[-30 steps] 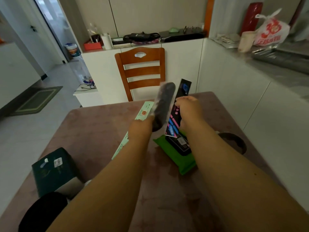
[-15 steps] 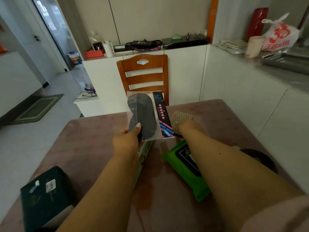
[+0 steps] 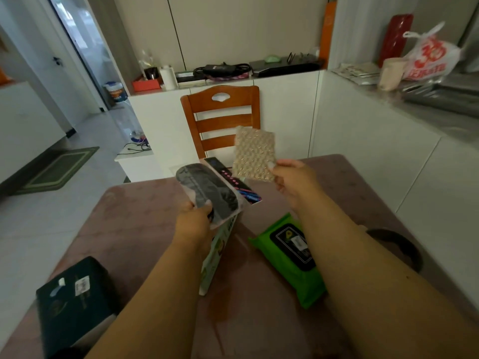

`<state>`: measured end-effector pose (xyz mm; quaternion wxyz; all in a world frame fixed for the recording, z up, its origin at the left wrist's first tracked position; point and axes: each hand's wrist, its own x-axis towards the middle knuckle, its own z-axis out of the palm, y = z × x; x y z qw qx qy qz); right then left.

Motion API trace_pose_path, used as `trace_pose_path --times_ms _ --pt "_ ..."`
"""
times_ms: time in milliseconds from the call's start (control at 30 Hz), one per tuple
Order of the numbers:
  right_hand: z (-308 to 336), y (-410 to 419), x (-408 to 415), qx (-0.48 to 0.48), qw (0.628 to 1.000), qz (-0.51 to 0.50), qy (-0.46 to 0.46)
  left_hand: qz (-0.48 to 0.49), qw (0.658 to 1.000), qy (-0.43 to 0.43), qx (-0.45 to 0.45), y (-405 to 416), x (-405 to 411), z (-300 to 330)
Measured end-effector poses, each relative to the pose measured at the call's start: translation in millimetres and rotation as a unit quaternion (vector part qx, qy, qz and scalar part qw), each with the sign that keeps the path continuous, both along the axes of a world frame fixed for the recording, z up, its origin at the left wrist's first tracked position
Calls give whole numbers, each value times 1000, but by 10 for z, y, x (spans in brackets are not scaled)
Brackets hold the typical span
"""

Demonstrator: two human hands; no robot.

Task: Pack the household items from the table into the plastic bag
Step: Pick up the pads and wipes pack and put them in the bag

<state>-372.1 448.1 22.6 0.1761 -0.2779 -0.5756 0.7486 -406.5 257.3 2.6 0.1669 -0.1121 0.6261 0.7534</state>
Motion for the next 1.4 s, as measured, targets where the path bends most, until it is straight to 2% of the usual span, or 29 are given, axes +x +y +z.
trace_pose_path --times_ms 100,133,167,233,300,400,467,500,567,633,700,767,867,933,1033,1133,1200,1300,1400 --pt "97 -240 215 152 975 143 -73 -36 979 -82 183 19 181 149" --pt "102 -300 252 190 964 160 -99 -51 974 -91 202 23 219 148" --pt "71 -328 262 213 957 161 -118 -67 977 -82 187 33 258 137" --pt "-35 -310 265 278 935 133 -176 -49 993 -43 99 35 318 84" --pt "-115 -275 325 361 881 115 -283 -1 998 -19 58 2 364 21" --pt "-260 -348 501 365 782 241 -444 51 997 13 52 -60 473 -42" --pt "-319 -420 665 389 759 230 -469 82 995 7 59 -110 555 -78" --pt "-313 -438 732 401 771 201 -453 93 994 4 60 -141 598 -87" --pt "-219 -448 812 384 820 129 -404 106 993 15 50 -205 690 -76" --pt "3 -417 865 362 867 74 -334 104 994 43 -9 -291 771 -72" --pt "285 -421 925 311 918 73 -235 70 993 56 -73 -352 859 -66" --pt "506 -514 1003 234 957 111 -134 1 998 25 -50 -367 1010 14" --pt "516 -781 1159 197 961 157 -119 -132 987 -26 89 -349 1318 194" --pt "446 -887 1317 187 963 148 -127 -182 977 -38 101 -390 1498 262" --pt "397 -916 1637 88 971 174 -138 -196 976 -50 77 -548 1762 338" --pt "414 -1006 2006 -32 960 219 -172 -184 980 -43 56 -709 1986 428" --pt "427 -1105 2226 -95 953 240 -161 -193 980 -32 30 -795 2136 509" --pt "454 -1284 2456 -148 944 268 -126 -198 980 -24 9 -941 2318 647" --pt "567 -1460 2582 -160 949 259 -79 -169 985 3 -21 -1083 2410 755"
